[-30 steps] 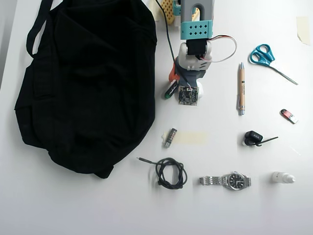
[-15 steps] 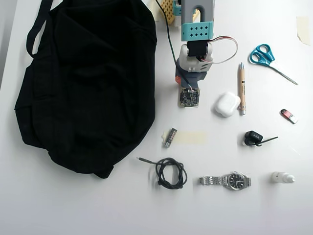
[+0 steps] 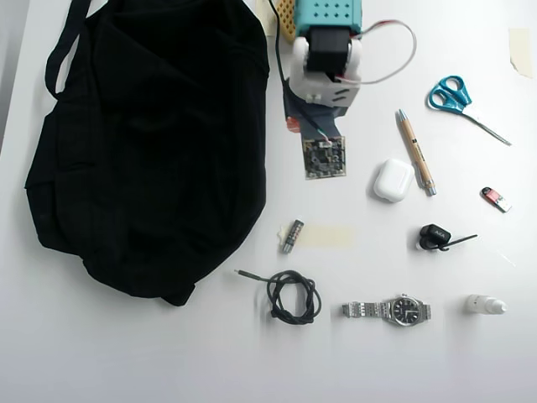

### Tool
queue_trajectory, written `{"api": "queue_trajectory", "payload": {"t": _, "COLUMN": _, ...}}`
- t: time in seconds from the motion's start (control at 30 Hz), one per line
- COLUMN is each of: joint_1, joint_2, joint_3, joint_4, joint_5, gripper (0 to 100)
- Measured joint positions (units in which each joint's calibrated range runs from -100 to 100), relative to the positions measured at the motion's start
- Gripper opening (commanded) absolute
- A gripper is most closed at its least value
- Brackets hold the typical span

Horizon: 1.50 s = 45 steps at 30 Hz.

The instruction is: Put the whiteboard marker into the black bag

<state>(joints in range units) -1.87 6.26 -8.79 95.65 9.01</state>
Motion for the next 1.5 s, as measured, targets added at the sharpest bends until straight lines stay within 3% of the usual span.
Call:
{"api": "queue_trajectory", "payload": {"t": 0.17, "joint_1": 9.76, "joint_2": -0.08, "joint_3": -8.87, "joint_4": 2.47, "joint_5": 0.59, "gripper": 2}}
{"api": "queue_trajectory", "payload": {"t": 0.47, "joint_1": 25.91, "joint_2": 0.00, "joint_3": -9.81, "joint_4": 0.00, "joint_5": 3.08, "gripper": 3}}
{"api": "queue_trajectory", "payload": {"t": 0.5, "joint_1": 27.23, "joint_2": 0.00, "joint_3": -9.39, "joint_4": -1.11, "joint_5": 3.71, "gripper": 4}}
{"api": "queue_trajectory", "payload": {"t": 0.6, "joint_1": 32.66, "joint_2": 0.00, "joint_3": -7.51, "joint_4": -5.37, "joint_5": 5.67, "gripper": 21}}
{"api": "queue_trajectory", "payload": {"t": 0.67, "joint_1": 32.95, "joint_2": 0.08, "joint_3": -7.25, "joint_4": -7.33, "joint_5": 6.25, "gripper": 27}}
{"api": "queue_trajectory", "payload": {"t": 0.77, "joint_1": 31.85, "joint_2": 0.25, "joint_3": -7.25, "joint_4": -7.33, "joint_5": 6.25, "gripper": 27}}
{"api": "queue_trajectory", "payload": {"t": 0.83, "joint_1": 27.45, "joint_2": 0.25, "joint_3": -7.25, "joint_4": -5.62, "joint_5": 6.06, "gripper": 14}}
{"api": "queue_trajectory", "payload": {"t": 0.93, "joint_1": 19.82, "joint_2": -5.42, "joint_3": -4.01, "joint_4": 2.56, "joint_5": 1.12, "gripper": 13}}
{"api": "queue_trajectory", "payload": {"t": 1.03, "joint_1": 14.24, "joint_2": -32.36, "joint_3": 25.43, "joint_4": -0.77, "joint_5": -4.20, "gripper": 12}}
{"api": "queue_trajectory", "payload": {"t": 1.17, "joint_1": 12.48, "joint_2": -62.05, "joint_3": 60.67, "joint_4": -16.28, "joint_5": -9.62, "gripper": 12}}
{"api": "queue_trajectory", "payload": {"t": 1.3, "joint_1": 12.70, "joint_2": -84.24, "joint_3": 81.74, "joint_4": -19.43, "joint_5": -10.65, "gripper": 12}}
{"api": "queue_trajectory", "payload": {"t": 1.4, "joint_1": 12.48, "joint_2": -99.83, "joint_3": 93.69, "joint_4": -19.00, "joint_5": -11.14, "gripper": 5}}
{"api": "queue_trajectory", "payload": {"t": 1.5, "joint_1": 12.48, "joint_2": -103.17, "joint_3": 97.27, "joint_4": -20.45, "joint_5": -10.99, "gripper": 2}}
